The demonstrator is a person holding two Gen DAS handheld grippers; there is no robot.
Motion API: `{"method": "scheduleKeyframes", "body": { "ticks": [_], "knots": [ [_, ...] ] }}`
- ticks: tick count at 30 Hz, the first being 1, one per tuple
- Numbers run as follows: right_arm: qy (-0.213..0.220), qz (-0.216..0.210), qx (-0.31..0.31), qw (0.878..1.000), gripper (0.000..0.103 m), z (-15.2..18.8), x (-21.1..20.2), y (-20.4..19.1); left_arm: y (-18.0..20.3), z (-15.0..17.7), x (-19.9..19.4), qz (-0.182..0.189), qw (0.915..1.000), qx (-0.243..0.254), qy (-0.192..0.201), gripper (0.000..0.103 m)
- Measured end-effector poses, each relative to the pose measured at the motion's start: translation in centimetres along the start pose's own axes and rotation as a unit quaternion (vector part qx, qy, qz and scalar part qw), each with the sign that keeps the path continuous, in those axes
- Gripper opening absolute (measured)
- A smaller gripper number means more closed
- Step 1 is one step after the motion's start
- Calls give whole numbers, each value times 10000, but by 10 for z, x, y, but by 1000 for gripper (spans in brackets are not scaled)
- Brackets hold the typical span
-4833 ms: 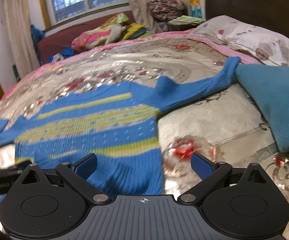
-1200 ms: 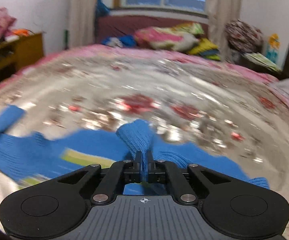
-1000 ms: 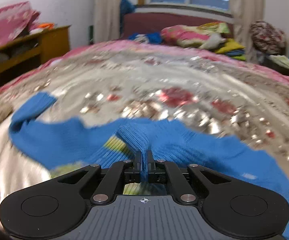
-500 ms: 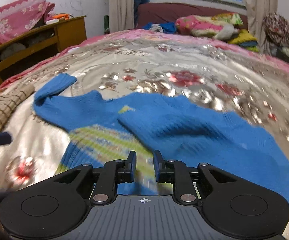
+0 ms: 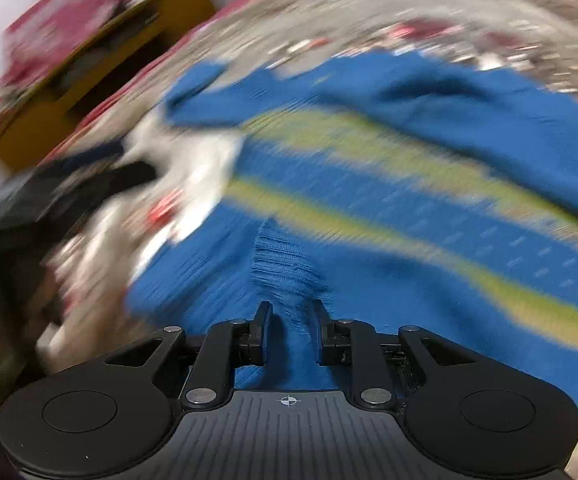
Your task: Fold small clothes
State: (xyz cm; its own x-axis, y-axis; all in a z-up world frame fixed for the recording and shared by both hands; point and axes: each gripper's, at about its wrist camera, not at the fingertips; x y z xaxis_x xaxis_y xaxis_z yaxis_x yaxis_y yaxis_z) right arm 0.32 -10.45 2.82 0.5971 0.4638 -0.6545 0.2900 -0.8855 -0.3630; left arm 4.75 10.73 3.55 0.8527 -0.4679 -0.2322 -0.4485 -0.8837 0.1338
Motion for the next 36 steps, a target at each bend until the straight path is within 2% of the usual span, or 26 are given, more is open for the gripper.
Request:
{"method": "scheduleKeyframes", "body": {
  "ticks": [2,4,7,10,17,23,26,30,36],
  "knots": [
    [-404,-525,-128,9977,21,7,-13,-13,-5,-1,-3,-60,10000,21,43,103],
    [-562,-743,-393,9949,21,11,-26,-29,-12,1,-4,-161,9999,-16,13,103],
    [-508,-776,-555,9941,21,7,-40,-44,-24,2,-3,-279,9994,-213,-47,103],
    [-189,-745,-580,9954,21,-11,-43,-52,-35,1,-4,-344,9987,-380,45,103],
    [271,-371,-716,9964,22,-48,-24,-58,-39,4,-3,-561,9983,-80,104,103],
    [308,420,-662,9964,22,-36,-21,-40,-24,14,2,-139,9997,110,-156,103],
    [318,666,-532,9959,22,-28,-23,-27,-14,21,9,92,9991,186,-358,103],
    [391,745,-488,9953,29,-24,-27,-17,-1,28,14,235,9973,405,-567,103],
    [391,803,-538,9945,31,-14,-30,-14,12,35,13,438,9947,442,-817,101]
  ]
}}
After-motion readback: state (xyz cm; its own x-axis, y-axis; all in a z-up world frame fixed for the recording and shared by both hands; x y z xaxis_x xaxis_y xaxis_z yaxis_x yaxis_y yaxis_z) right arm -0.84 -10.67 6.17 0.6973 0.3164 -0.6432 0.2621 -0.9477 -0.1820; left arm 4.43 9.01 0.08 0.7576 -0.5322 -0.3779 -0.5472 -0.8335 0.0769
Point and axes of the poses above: each gripper's, at about its wrist camera, not at the fingertips, and x roughly the way its jaws point, y to its right, z to its underside, and after that the axes turned 15 degrees about y, right-handed
